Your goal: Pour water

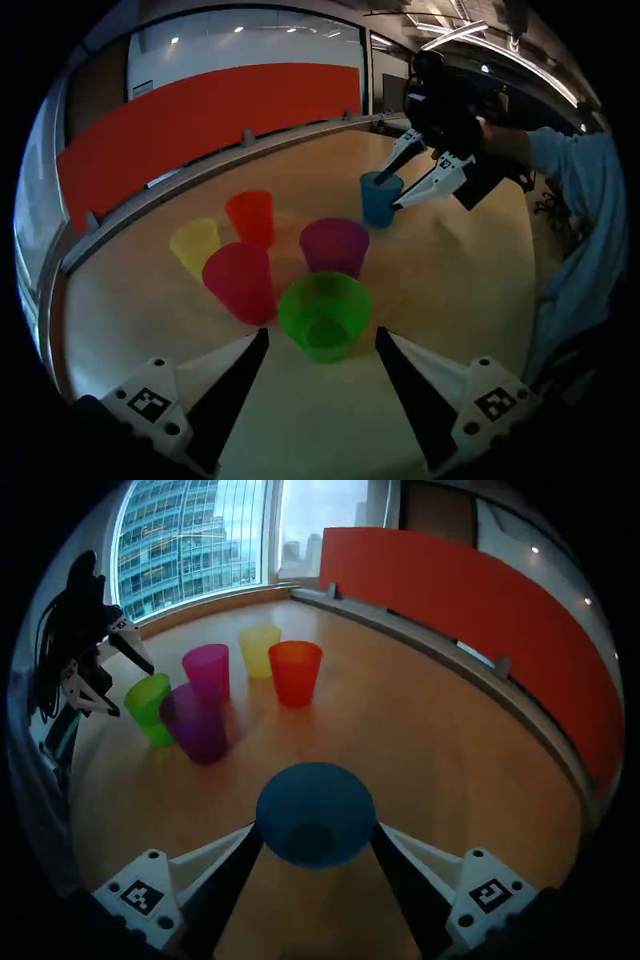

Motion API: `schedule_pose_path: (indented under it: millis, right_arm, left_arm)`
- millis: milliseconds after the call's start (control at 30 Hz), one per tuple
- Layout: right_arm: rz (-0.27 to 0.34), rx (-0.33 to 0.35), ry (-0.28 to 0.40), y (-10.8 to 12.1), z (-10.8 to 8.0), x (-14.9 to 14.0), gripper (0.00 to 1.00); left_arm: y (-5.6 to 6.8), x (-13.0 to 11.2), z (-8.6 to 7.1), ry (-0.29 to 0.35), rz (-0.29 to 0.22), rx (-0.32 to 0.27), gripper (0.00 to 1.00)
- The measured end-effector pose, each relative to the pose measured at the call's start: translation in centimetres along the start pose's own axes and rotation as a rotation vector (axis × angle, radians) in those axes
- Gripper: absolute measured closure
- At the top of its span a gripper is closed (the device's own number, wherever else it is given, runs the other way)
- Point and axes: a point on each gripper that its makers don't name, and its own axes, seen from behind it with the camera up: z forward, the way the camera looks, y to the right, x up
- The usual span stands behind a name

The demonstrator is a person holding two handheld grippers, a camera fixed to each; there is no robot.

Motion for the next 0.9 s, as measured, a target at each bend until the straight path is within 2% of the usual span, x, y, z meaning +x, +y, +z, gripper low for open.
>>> schedule_pose_path:
  millis: [233, 500, 767, 900]
  right_arm:
    - [0.011, -0.025, 0.002, 0.3, -1.5, -1.0, 0.00]
    - [0.028, -0.059, 0.011, 0.6, -3.5, -2.3, 0.00]
    - [0.066, -0.092, 0.046, 1.0, -4.6, -2.2, 0.00]
    - [0.086, -0.131, 0.072, 1.6, -5.6, -2.1, 0.00]
  left_arm:
    - [-1.1, -0.8, -1.3, -0.002, -0.023, 0.036, 0.00]
    - [-3.1, -1.1, -2.9, 0.002, -0.044, 0.097, 0.00]
    - [-5.2, -0.8, -3.8, 0.018, -0.091, 0.158, 0.00]
    - [-6.5, -0.4, -4.4, 0.037, -0.136, 0.196, 0.00]
